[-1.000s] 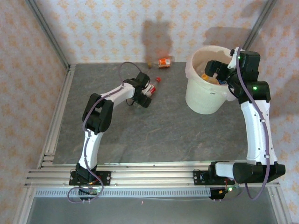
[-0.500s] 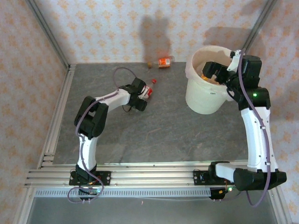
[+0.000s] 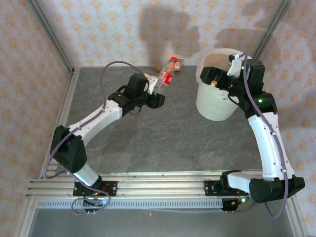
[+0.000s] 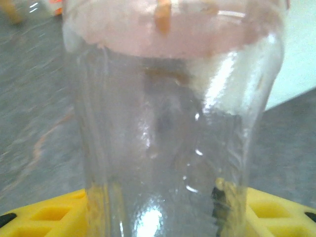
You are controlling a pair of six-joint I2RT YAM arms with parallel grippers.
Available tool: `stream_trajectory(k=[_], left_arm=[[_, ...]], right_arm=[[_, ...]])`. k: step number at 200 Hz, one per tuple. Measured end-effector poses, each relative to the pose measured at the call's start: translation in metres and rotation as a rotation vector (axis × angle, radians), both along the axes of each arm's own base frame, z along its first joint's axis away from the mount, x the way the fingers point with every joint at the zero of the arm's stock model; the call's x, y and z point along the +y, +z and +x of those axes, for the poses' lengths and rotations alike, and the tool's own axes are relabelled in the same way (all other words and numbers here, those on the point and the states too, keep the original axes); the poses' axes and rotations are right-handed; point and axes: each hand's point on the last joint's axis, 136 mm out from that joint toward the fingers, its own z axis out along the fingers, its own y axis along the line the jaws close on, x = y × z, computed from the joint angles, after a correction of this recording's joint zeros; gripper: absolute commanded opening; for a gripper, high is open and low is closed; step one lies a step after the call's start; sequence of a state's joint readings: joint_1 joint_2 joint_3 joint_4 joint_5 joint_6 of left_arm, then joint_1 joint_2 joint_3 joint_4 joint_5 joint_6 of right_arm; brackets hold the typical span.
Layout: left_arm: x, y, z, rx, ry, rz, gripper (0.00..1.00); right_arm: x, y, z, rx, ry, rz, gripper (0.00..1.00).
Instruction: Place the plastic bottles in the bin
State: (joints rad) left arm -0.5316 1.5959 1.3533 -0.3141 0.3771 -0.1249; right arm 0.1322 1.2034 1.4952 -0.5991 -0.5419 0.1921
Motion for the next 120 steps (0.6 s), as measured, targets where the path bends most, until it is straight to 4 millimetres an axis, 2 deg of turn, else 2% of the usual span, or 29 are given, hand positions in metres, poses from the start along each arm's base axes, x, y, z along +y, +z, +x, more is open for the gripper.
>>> stream_trajectory(k=[31, 79, 120], left_arm=[[-0.037, 0.033, -0.028, -0.010, -0.117, -0.140, 0.41], [-0.061, 0.085, -0.051, -0.041, -0.231, -0.343, 0.41], [-0.072, 0.106, -0.063, -0.038, -0.302, -0.436, 0.41]], right_arm=[[0.017, 0.001, 0.002, 0.016, 0.070, 0.068, 0.99], [0.061, -0.008, 0.010, 0.083, 0.243, 0.183, 0.99], [0.087, 0.024, 0.007, -0.034, 0.337, 0.266, 0.99]])
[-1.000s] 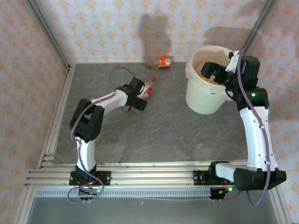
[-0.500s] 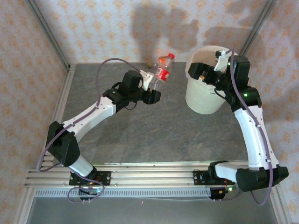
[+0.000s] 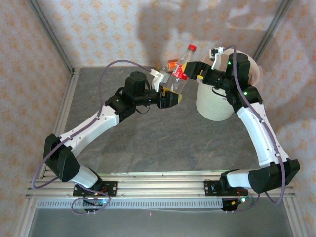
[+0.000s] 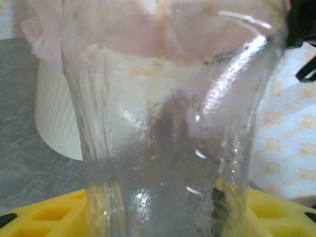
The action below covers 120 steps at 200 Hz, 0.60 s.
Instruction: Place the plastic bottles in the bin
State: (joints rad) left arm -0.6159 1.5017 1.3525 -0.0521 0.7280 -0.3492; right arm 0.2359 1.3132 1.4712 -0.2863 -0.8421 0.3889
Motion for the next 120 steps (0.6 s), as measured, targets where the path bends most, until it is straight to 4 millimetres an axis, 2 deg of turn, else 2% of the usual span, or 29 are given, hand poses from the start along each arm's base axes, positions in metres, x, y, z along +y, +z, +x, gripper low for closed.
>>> stream_trajectory(k=[34, 74, 102, 120], left_arm=[[-0.009, 0.006, -0.013, 0.011, -0.064, -0.032, 0.41], [-0.012, 0.009, -0.018, 0.011, -0.092, -0.039, 0.41], [-0.015, 0.015, -0.020, 0.011, -0.117, -0.045, 0.41], [-0.021, 0.017, -0.022, 0.011, -0.134, -0.042, 0.41]], right_arm=[[0.010, 0.010, 0.002, -0.020, 0.062, 0.089, 0.99], [0.012, 0.001, 0.005, 0.002, 0.068, 0.072, 0.99], [0.014, 0.002, 0.001, -0.005, 0.095, 0.060, 0.90], [0.014, 0.007, -0.002, -0.021, 0.102, 0.045, 0.78]])
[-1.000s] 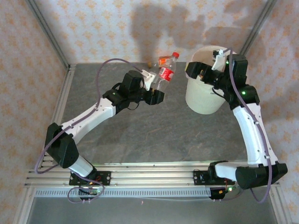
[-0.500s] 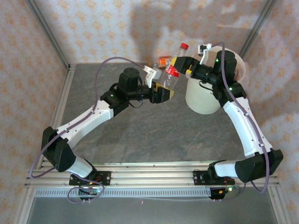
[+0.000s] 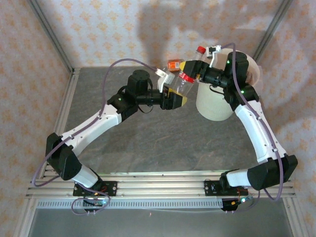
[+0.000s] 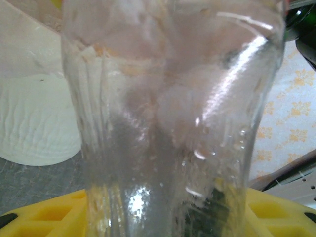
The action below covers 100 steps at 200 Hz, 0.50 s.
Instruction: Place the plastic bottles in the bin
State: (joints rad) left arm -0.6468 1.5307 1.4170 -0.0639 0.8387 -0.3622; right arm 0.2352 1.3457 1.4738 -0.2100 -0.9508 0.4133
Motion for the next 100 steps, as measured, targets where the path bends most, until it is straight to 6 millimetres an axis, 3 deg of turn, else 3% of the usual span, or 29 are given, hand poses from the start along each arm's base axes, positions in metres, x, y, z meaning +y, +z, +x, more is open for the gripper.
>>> stream_trajectory(k=[36, 44, 58, 65, 85, 100], left_arm=[[-0.002, -0.003, -0.003, 0.009, -0.009, 0.016, 0.44], [-0.002, -0.003, -0.003, 0.009, -0.010, 0.018, 0.55], [-0.002, -0.003, -0.003, 0.009, -0.009, 0.019, 0.84], [-0.001, -0.003, -0.001, 0.008, 0.003, 0.022, 0.93], [0.003, -0.007, 0.007, 0.011, 0.073, 0.049, 0.97], [0.011, -0.011, 0.015, 0.014, 0.149, 0.081, 0.97]], right_arm=[[-0.002, 0.005, -0.004, -0.020, -0.007, -0.015, 0.63], [-0.002, 0.005, -0.004, -0.020, -0.011, -0.018, 0.61], [-0.005, 0.005, -0.006, -0.026, -0.028, -0.031, 0.58], [-0.008, 0.007, -0.005, -0.034, -0.055, -0.048, 0.58], [-0.026, 0.018, 0.003, -0.074, -0.184, -0.120, 0.57], [-0.052, 0.039, 0.011, -0.132, -0.343, -0.196, 0.56]])
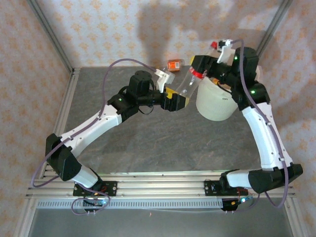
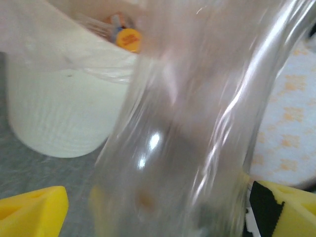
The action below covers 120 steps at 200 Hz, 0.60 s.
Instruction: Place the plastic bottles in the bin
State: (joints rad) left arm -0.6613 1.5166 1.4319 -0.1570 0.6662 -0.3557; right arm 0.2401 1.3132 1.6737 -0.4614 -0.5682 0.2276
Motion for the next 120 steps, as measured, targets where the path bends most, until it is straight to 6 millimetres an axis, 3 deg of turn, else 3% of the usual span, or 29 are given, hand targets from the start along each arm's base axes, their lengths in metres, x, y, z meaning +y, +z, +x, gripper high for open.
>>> stream_trajectory(k=[14, 29, 60, 87, 120], left_arm=[[0.007, -0.001, 0.005, -0.002, 0.055, 0.019, 0.97], [0.013, 0.003, 0.009, -0.015, 0.098, 0.027, 0.97], [0.022, 0.007, 0.012, -0.029, 0.152, 0.039, 0.97], [0.025, 0.001, 0.014, -0.015, 0.173, 0.056, 0.98], [0.028, -0.012, 0.016, 0.007, 0.194, 0.078, 0.98]], right_arm=[[-0.026, 0.023, 0.005, -0.066, -0.143, -0.050, 0.56], [-0.068, 0.045, 0.014, -0.140, -0.346, -0.088, 0.55], [-0.136, 0.048, 0.043, -0.161, -0.638, -0.093, 0.54], [-0.155, 0.024, 0.081, -0.124, -0.740, -0.090, 0.54], [-0.161, -0.036, 0.120, -0.011, -0.789, -0.133, 0.56]])
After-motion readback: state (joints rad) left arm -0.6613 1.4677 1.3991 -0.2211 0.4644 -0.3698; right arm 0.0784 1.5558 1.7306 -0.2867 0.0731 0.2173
